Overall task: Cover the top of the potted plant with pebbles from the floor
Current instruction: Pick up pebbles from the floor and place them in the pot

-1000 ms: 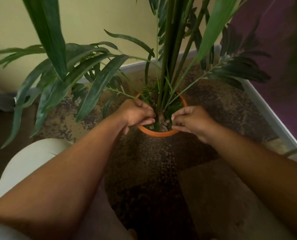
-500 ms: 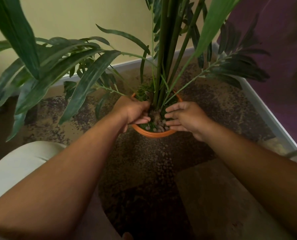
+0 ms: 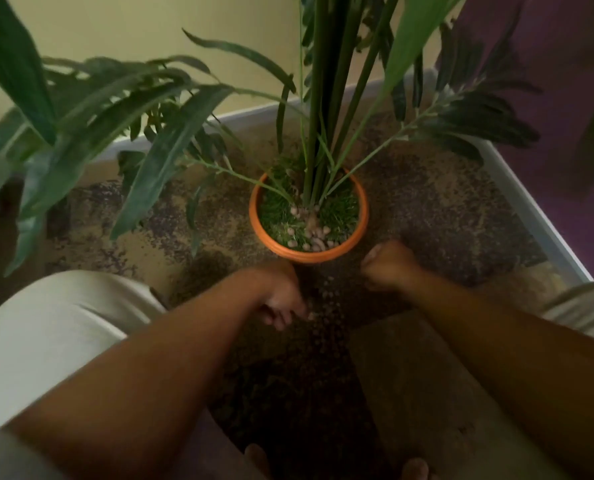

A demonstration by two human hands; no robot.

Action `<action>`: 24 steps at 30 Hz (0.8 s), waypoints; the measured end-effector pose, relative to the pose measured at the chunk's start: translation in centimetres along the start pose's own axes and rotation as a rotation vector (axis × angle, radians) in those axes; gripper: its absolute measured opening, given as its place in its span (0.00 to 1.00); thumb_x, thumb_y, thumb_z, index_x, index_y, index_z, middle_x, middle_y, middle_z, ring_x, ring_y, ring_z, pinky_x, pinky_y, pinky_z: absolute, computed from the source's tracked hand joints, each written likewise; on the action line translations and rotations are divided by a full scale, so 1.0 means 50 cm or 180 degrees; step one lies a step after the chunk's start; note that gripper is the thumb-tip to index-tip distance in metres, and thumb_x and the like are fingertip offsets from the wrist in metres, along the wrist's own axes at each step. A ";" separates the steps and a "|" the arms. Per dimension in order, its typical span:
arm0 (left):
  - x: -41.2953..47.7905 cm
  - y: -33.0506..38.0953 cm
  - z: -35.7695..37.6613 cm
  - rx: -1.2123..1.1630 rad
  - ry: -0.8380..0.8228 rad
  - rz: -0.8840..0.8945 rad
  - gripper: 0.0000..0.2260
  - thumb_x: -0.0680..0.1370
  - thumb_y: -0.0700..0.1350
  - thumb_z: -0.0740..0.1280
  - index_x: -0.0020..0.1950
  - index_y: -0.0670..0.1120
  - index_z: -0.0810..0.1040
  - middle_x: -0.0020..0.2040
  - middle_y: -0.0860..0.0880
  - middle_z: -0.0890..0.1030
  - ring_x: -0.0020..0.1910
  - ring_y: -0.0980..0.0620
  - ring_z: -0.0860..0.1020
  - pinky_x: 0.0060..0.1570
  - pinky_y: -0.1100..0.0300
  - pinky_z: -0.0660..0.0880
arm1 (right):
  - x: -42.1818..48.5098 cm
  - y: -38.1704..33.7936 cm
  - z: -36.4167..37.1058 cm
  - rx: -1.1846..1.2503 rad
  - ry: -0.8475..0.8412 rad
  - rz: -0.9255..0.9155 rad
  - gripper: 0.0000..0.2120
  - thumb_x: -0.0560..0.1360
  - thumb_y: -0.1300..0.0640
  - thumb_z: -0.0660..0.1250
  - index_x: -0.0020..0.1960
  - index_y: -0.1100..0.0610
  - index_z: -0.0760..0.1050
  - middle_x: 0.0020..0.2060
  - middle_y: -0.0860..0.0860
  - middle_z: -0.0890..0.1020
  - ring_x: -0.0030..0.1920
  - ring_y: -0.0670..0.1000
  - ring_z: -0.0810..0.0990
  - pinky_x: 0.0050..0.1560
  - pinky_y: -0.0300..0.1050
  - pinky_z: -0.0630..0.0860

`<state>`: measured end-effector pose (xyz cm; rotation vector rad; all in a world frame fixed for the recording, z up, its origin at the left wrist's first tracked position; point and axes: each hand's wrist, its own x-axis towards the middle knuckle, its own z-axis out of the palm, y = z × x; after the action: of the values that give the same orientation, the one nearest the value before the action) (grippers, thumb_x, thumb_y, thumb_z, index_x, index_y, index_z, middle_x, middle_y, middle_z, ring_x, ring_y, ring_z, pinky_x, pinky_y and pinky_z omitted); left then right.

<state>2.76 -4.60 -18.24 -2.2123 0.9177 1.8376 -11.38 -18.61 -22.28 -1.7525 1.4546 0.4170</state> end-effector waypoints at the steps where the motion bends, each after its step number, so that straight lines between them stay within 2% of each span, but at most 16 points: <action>1: 0.025 -0.006 0.022 0.0212 0.0186 -0.0039 0.12 0.76 0.50 0.70 0.51 0.43 0.80 0.39 0.48 0.84 0.36 0.52 0.83 0.32 0.65 0.76 | -0.004 0.011 0.024 -0.0397 0.0065 -0.0029 0.10 0.73 0.61 0.69 0.53 0.61 0.83 0.54 0.60 0.85 0.56 0.59 0.84 0.59 0.52 0.81; 3: 0.069 -0.028 0.060 0.0545 0.0878 -0.0114 0.19 0.74 0.51 0.70 0.62 0.44 0.79 0.58 0.46 0.82 0.57 0.47 0.81 0.54 0.57 0.78 | -0.019 0.033 0.070 -0.0666 0.0023 0.0058 0.15 0.73 0.59 0.68 0.59 0.60 0.82 0.60 0.59 0.82 0.61 0.59 0.81 0.62 0.50 0.79; 4: 0.083 -0.036 0.078 0.0416 0.1043 -0.0198 0.22 0.73 0.50 0.70 0.65 0.45 0.77 0.64 0.45 0.79 0.62 0.45 0.78 0.61 0.53 0.76 | -0.025 0.045 0.092 -0.0774 -0.0067 0.0117 0.17 0.74 0.58 0.68 0.61 0.60 0.81 0.62 0.60 0.81 0.62 0.59 0.80 0.63 0.50 0.78; 6: 0.105 -0.045 0.118 0.0127 0.0960 -0.0295 0.24 0.71 0.48 0.73 0.65 0.45 0.77 0.64 0.43 0.78 0.63 0.44 0.78 0.62 0.50 0.75 | -0.033 0.067 0.133 -0.1013 -0.0368 0.0343 0.22 0.74 0.54 0.71 0.66 0.60 0.77 0.66 0.59 0.79 0.66 0.59 0.78 0.64 0.49 0.75; 8: 0.114 -0.041 0.155 -0.0108 0.0764 -0.0425 0.27 0.66 0.49 0.77 0.63 0.44 0.78 0.61 0.43 0.81 0.59 0.44 0.80 0.57 0.50 0.78 | -0.039 0.081 0.170 -0.1174 -0.0694 0.0635 0.37 0.68 0.50 0.78 0.72 0.61 0.70 0.70 0.58 0.75 0.70 0.58 0.75 0.68 0.50 0.74; 9: 0.120 -0.036 0.171 -0.0160 0.0759 -0.0439 0.29 0.64 0.49 0.79 0.62 0.44 0.79 0.60 0.43 0.81 0.58 0.44 0.81 0.56 0.50 0.79 | -0.042 0.082 0.184 -0.1143 -0.0739 0.0743 0.44 0.66 0.48 0.79 0.75 0.61 0.65 0.71 0.58 0.72 0.71 0.58 0.73 0.70 0.51 0.72; 10: 0.128 -0.031 0.187 -0.0191 0.0818 -0.0401 0.30 0.63 0.50 0.79 0.62 0.44 0.78 0.59 0.42 0.81 0.58 0.44 0.81 0.56 0.51 0.79 | -0.040 0.083 0.198 -0.0998 -0.0637 0.0801 0.44 0.68 0.49 0.78 0.77 0.61 0.62 0.72 0.58 0.71 0.72 0.59 0.71 0.71 0.53 0.70; 12: 0.147 -0.019 0.213 -0.0208 0.0998 -0.0303 0.30 0.64 0.49 0.79 0.63 0.43 0.76 0.61 0.42 0.80 0.60 0.43 0.79 0.58 0.51 0.77 | -0.031 0.083 0.221 -0.0601 -0.0169 0.0892 0.28 0.79 0.53 0.64 0.76 0.62 0.62 0.71 0.61 0.71 0.71 0.62 0.71 0.71 0.54 0.67; 13: 0.153 -0.011 0.223 -0.0194 0.1074 -0.0277 0.29 0.65 0.47 0.78 0.63 0.42 0.74 0.61 0.41 0.79 0.62 0.42 0.78 0.59 0.51 0.76 | -0.026 0.087 0.234 -0.0594 0.0000 0.0779 0.22 0.82 0.56 0.56 0.74 0.63 0.63 0.71 0.63 0.72 0.71 0.63 0.71 0.71 0.55 0.66; 14: 0.159 -0.006 0.230 -0.0169 0.1133 -0.0261 0.26 0.67 0.45 0.77 0.63 0.42 0.73 0.62 0.41 0.78 0.63 0.41 0.77 0.59 0.50 0.75 | -0.025 0.089 0.245 -0.0574 0.0064 0.0642 0.20 0.83 0.57 0.52 0.73 0.63 0.64 0.70 0.64 0.72 0.69 0.64 0.72 0.70 0.55 0.67; 18: 0.175 -0.004 0.235 -0.0161 0.1436 -0.0162 0.16 0.74 0.40 0.68 0.61 0.43 0.75 0.61 0.41 0.78 0.61 0.41 0.77 0.59 0.49 0.75 | -0.030 0.094 0.249 -0.0608 0.0018 0.0281 0.18 0.79 0.54 0.60 0.67 0.58 0.67 0.65 0.62 0.75 0.64 0.64 0.76 0.64 0.54 0.72; 24: 0.181 -0.002 0.222 -0.0407 0.1510 -0.0166 0.11 0.76 0.38 0.65 0.57 0.43 0.80 0.57 0.42 0.81 0.58 0.42 0.79 0.57 0.51 0.77 | -0.030 0.089 0.214 -0.0797 -0.0167 -0.0044 0.16 0.74 0.59 0.70 0.61 0.54 0.78 0.63 0.56 0.80 0.65 0.58 0.78 0.64 0.49 0.76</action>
<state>-5.96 -2.76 -29.48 -2.7889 0.8114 1.4049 -13.44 -9.70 -29.55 -1.9306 1.4001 0.6568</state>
